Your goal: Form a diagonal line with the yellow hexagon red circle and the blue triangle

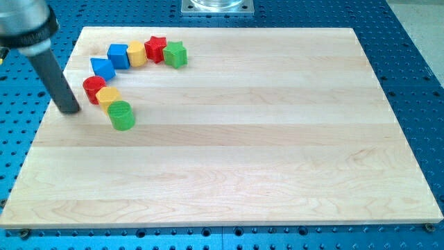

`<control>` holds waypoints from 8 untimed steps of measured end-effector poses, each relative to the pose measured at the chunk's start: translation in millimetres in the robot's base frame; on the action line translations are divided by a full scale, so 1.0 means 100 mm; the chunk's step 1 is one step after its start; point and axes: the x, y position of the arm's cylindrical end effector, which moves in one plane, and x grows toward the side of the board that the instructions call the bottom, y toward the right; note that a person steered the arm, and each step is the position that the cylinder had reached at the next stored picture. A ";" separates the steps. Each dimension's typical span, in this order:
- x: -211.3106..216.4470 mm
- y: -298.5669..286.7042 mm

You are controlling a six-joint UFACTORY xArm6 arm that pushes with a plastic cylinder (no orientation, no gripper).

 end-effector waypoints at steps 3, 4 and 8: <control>0.23 0.84; 0.49 0.37; 0.86 1.29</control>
